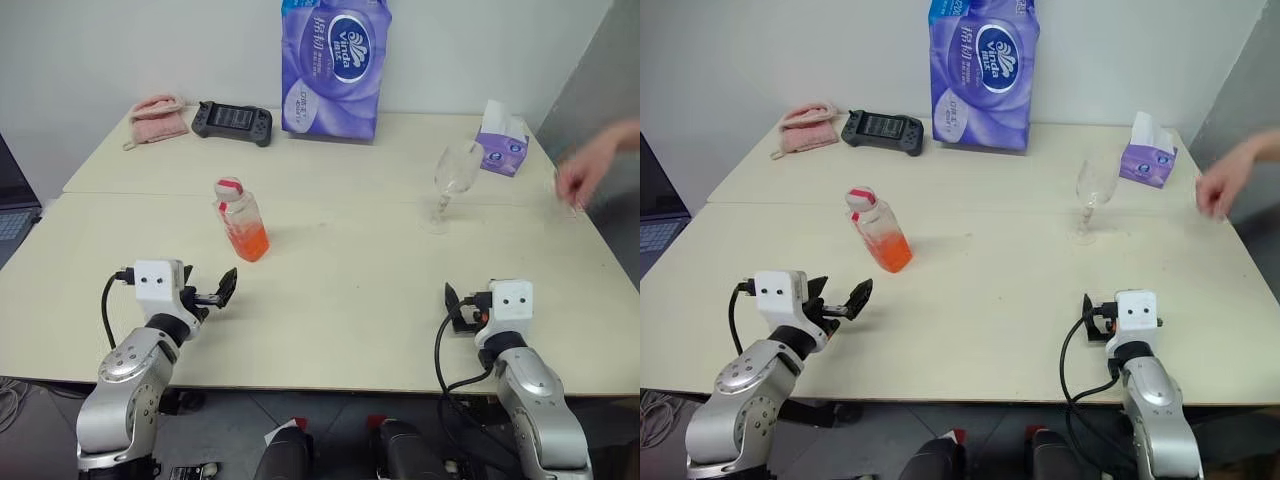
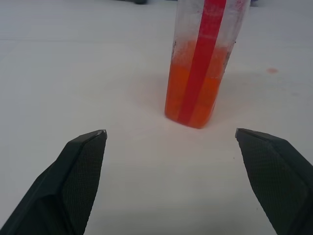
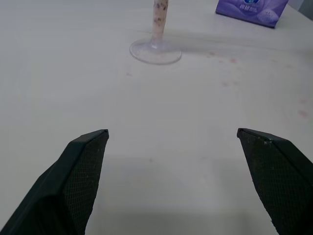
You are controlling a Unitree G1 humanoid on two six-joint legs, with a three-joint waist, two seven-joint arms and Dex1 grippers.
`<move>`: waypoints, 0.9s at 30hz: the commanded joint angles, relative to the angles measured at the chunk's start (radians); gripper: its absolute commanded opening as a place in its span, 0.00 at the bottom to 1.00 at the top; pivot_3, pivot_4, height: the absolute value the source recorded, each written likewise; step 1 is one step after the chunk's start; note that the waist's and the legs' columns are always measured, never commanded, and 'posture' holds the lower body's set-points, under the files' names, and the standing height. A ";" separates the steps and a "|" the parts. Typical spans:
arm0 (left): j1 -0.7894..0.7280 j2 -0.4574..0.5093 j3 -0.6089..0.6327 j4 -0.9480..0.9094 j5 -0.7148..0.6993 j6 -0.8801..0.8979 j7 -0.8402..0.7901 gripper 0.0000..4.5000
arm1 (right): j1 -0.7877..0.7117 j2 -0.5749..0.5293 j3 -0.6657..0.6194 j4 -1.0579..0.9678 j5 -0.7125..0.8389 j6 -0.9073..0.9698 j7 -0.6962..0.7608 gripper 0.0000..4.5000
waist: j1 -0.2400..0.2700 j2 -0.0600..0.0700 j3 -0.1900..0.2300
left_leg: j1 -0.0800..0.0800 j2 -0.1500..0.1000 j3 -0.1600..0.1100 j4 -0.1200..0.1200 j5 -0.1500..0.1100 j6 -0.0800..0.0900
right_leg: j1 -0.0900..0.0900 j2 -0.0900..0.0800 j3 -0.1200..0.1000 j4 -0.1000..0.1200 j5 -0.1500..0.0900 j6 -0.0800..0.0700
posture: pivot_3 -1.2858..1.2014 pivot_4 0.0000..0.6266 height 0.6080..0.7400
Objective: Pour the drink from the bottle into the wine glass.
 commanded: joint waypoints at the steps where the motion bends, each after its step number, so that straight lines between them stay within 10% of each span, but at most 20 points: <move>1: 0.004 0.003 0.011 -0.051 0.001 -0.016 0.008 1.00 | -0.018 0.003 -0.010 -0.057 -0.007 -0.025 -0.011 1.00 | 0.000 0.000 0.000 | 0.000 0.000 0.000 0.000 0.000 0.000 | 0.000 0.000 0.000 0.000 0.000 0.000 | 0.52 0.24 1.00; 27: -0.035 -0.005 -0.018 -0.037 -0.013 -0.015 -0.008 1.00 | -0.056 -0.022 -0.018 -0.071 0.015 -0.001 0.008 1.00 | 0.000 0.000 0.000 | 0.000 0.000 0.000 0.000 0.000 0.000 | 0.000 0.000 0.000 0.000 0.000 0.000 | 0.52 0.24 1.00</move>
